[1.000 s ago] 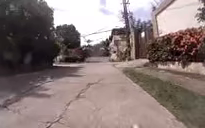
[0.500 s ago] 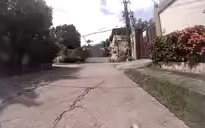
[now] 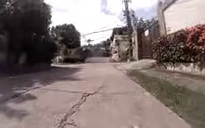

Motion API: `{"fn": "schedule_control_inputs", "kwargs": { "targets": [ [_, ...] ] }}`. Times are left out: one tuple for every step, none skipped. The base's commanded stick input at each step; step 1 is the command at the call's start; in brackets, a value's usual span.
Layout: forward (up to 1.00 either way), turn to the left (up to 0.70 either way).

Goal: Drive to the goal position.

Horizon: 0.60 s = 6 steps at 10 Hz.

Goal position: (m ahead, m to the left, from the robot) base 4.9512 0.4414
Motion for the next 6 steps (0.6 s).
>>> {"fn": "schedule_control_inputs", "kwargs": {
  "targets": [
    [0.7, 0.0],
    [0.7, 0.0],
    [0.7, 0.0],
    [0.7, 0.0],
    [0.7, 0.0],
    [0.7, 0.0]
  ]
}}
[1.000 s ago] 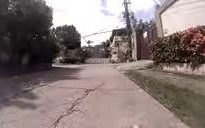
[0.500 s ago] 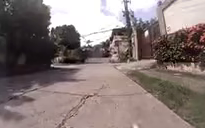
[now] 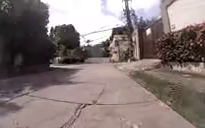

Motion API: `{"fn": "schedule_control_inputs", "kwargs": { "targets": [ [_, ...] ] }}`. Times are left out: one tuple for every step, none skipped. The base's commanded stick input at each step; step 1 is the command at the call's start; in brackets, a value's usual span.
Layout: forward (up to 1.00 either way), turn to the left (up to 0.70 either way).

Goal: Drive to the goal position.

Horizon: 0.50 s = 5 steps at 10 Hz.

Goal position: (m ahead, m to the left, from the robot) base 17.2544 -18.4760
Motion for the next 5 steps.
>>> {"fn": "schedule_control_inputs", "kwargs": {
  "targets": [
    [0.7, 0.0],
    [0.7, 0.0],
    [0.7, 0.0],
    [0.7, 0.0],
    [0.7, 0.0]
  ]
}}
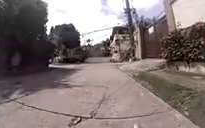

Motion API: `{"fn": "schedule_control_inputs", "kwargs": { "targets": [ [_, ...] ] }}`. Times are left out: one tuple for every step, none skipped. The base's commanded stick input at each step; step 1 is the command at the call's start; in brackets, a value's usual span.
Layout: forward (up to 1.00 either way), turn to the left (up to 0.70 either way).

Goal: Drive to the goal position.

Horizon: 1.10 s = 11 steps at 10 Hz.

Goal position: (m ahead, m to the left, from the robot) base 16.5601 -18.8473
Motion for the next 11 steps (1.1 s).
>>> {"fn": "schedule_control_inputs", "kwargs": {
  "targets": [
    [0.7, 0.0],
    [0.7, 0.0],
    [0.7, 0.0],
    [0.7, 0.0],
    [0.7, 0.0],
    [0.7, 0.0],
    [0.7, 0.0],
    [0.7, 0.0],
    [0.7, 0.0],
    [0.7, 0.0],
    [0.7, 0.0]
  ]
}}
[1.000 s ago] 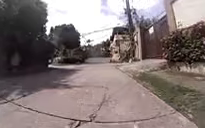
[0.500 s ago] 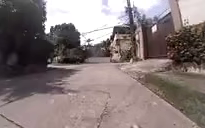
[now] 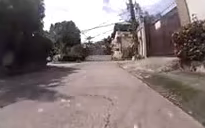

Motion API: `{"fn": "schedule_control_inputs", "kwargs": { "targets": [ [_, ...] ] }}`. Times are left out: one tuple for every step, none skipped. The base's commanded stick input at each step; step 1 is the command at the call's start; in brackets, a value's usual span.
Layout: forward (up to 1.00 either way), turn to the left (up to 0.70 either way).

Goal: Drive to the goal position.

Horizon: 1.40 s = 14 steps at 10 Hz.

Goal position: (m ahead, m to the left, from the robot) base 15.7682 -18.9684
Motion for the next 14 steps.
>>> {"fn": "schedule_control_inputs", "kwargs": {
  "targets": [
    [0.7, 0.0],
    [0.7, 0.0],
    [0.7, 0.0],
    [0.7, 0.0],
    [0.7, 0.0],
    [0.7, 0.0],
    [0.7, 0.0],
    [0.7, 0.0],
    [0.7, 0.0],
    [0.7, 0.0],
    [0.7, 0.0],
    [0.7, 0.0],
    [0.7, 0.0],
    [0.7, 0.0]
  ]
}}
